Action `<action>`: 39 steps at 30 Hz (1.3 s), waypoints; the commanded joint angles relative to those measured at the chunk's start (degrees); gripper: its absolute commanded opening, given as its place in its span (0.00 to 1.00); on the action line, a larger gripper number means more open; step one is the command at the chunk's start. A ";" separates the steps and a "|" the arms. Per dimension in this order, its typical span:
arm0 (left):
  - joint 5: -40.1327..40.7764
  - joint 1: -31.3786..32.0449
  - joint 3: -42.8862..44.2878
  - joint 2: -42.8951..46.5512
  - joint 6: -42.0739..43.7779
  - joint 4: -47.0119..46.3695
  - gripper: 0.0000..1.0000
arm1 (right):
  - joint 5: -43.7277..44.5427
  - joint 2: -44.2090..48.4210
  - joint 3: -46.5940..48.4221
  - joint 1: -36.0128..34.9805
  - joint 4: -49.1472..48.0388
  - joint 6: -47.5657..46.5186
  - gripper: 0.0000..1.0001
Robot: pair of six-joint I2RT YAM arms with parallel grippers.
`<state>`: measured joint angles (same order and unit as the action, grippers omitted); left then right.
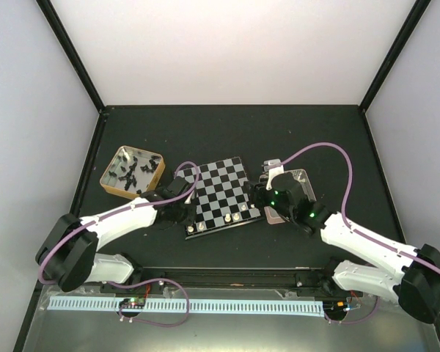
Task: Set up the chess pieces on the board
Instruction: Place the chess piece on the chessboard, then adjust the chess piece in the storage box.
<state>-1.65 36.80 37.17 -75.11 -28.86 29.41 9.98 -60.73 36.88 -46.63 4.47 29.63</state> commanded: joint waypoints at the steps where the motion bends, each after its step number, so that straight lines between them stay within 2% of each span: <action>1: 0.09 -0.34 2.17 0.60 1.14 1.90 0.23 | 2.60 1.59 1.44 -0.18 0.95 -0.44 0.62; 7: -0.69 -0.35 3.31 1.37 1.31 2.87 0.30 | 3.60 2.50 1.65 -0.16 2.00 -0.16 0.62; 12: 0.61 -0.35 5.24 6.06 0.95 3.93 0.40 | 8.26 2.03 3.20 0.42 6.58 2.76 0.62; 16: 2.70 -0.32 6.27 11.34 -0.17 4.43 0.44 | 9.56 0.91 3.64 4.36 12.69 6.78 0.62; 22: 7.02 -0.45 6.22 23.44 0.75 3.21 0.47 | 2.86 -2.35 2.06 14.36 19.10 10.17 0.61; 29: 11.80 -0.44 1.49 40.50 4.04 -3.75 0.56 | -0.90 -10.95 3.37 19.14 20.31 7.07 0.59; 33: 11.98 -0.45 -1.17 48.38 4.59 -6.86 0.63 | -1.36 -17.81 6.58 20.43 20.72 3.64 0.56; 39: 12.91 -0.47 -1.20 51.04 4.95 -5.32 0.64 | -1.33 -26.88 11.83 21.64 22.51 -0.27 0.51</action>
<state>9.30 36.71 36.16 -24.53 -25.21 25.04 8.75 -83.90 45.25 -25.87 25.61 32.82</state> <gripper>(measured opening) 0.635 0.517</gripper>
